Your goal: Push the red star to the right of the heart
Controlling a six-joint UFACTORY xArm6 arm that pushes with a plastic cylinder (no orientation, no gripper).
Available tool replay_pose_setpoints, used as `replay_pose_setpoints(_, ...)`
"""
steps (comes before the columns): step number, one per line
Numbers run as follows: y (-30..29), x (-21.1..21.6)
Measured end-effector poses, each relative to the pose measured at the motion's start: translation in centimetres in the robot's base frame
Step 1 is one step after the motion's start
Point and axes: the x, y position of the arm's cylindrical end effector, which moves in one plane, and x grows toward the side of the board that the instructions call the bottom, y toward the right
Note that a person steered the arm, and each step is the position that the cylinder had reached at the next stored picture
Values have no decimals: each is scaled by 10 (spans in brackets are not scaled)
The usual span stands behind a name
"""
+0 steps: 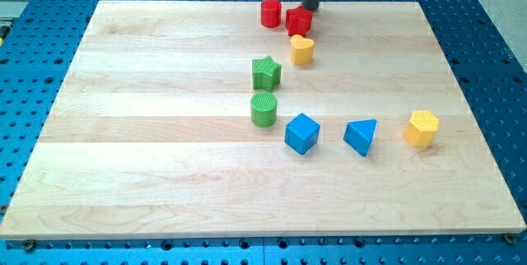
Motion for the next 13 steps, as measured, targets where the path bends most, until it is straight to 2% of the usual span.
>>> replay_pose_setpoints(1, -5, 17)
replay_pose_setpoints(3, -84, 13)
replay_pose_setpoints(4, -101, 19)
replay_pose_setpoints(5, -76, 40)
replay_pose_setpoints(9, 47, 56)
replay_pose_setpoints(11, 60, 74)
replay_pose_setpoints(13, 60, 74)
